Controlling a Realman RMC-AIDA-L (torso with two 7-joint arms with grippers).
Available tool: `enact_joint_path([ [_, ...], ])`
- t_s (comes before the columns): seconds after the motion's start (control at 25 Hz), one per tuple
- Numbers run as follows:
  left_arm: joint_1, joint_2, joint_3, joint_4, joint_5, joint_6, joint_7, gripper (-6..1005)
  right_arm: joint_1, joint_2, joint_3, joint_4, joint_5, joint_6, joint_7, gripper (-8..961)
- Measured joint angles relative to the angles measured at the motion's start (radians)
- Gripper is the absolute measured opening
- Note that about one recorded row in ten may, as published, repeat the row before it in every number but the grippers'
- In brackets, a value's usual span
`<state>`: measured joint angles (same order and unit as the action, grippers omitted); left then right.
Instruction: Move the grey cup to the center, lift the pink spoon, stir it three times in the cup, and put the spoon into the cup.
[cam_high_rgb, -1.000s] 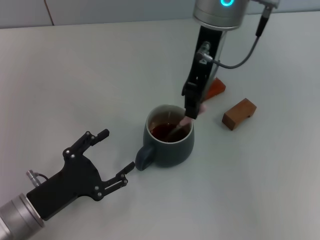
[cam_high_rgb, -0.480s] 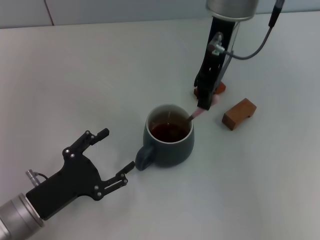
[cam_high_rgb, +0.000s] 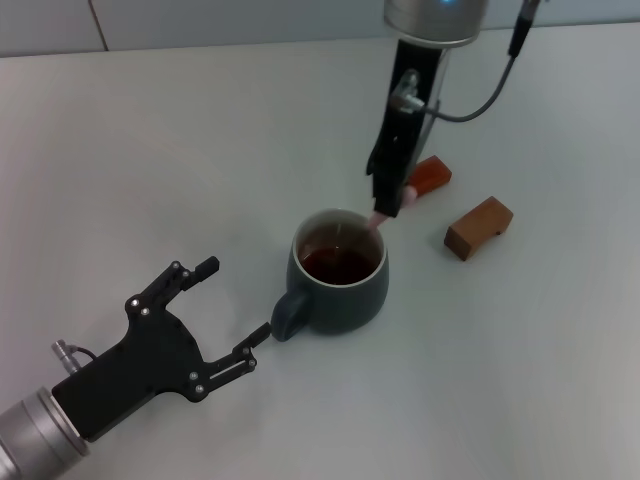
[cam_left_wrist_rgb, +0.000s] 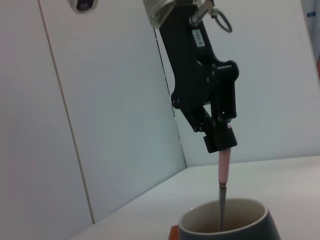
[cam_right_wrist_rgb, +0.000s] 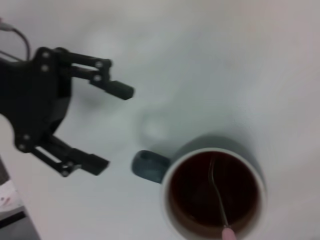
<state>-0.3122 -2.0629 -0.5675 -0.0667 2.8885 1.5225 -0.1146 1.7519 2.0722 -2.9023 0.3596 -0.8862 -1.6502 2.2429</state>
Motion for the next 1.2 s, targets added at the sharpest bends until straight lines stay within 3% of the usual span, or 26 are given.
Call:
enact_joint_path([
  [1.08, -0.002, 0.001, 0.0, 0.003, 0.0, 0.013, -0.009, 857, -0.019, 0.005, 0.0, 0.045, 0.054, 0.009, -0.054, 179],
  [1.2, -0.002, 0.001, 0.0, 0.004, 0.0, 0.012, -0.009, 857, -0.02, 0.005, 0.0, 0.081, 0.082, 0.01, -0.084, 295],
])
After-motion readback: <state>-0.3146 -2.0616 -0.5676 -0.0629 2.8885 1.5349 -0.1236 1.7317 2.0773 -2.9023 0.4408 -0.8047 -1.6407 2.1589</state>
